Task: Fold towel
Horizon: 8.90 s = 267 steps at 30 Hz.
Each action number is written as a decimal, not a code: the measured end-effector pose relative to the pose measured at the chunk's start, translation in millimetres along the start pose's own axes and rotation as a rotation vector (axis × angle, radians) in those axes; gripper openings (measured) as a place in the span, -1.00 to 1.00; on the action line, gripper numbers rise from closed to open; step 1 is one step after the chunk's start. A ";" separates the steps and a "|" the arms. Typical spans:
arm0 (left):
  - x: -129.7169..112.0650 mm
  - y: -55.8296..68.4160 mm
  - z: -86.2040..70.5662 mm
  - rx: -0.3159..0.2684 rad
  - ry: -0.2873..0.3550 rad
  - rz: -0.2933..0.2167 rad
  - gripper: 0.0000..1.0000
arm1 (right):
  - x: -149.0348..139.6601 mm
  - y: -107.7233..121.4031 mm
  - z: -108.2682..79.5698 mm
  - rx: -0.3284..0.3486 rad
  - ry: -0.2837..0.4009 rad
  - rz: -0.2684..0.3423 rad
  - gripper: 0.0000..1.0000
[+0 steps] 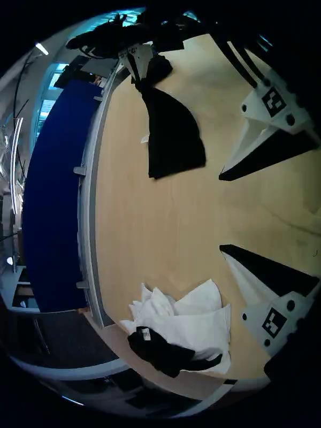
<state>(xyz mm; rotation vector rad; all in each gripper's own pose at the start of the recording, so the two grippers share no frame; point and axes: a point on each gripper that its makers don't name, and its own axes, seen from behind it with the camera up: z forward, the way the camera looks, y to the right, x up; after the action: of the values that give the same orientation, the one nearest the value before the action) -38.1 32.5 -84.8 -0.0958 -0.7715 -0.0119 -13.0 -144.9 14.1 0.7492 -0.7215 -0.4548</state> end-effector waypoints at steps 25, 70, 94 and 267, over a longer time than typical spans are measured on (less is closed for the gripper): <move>8.6 -7.7 -9.9 0.005 0.053 -0.056 0.76 | 65.9 -53.9 43.2 0.105 0.024 -0.141 -0.85; -8.9 -41.0 -25.6 0.060 0.069 -0.134 0.76 | 42.5 -155.0 116.0 0.289 -0.077 -0.209 0.09; -8.0 -33.0 -26.2 0.042 0.067 -0.109 0.76 | -8.3 -118.3 83.3 0.163 -0.110 -0.062 0.83; 65.7 45.6 1.2 -0.059 0.093 0.034 0.76 | 6.1 272.9 -126.1 -0.328 0.065 0.274 -0.90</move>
<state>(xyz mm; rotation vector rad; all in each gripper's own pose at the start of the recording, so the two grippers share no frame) 10.2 79.6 -41.9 -0.1629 -0.6762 -0.0071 115.9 87.2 155.2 0.3492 -0.6569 -0.2869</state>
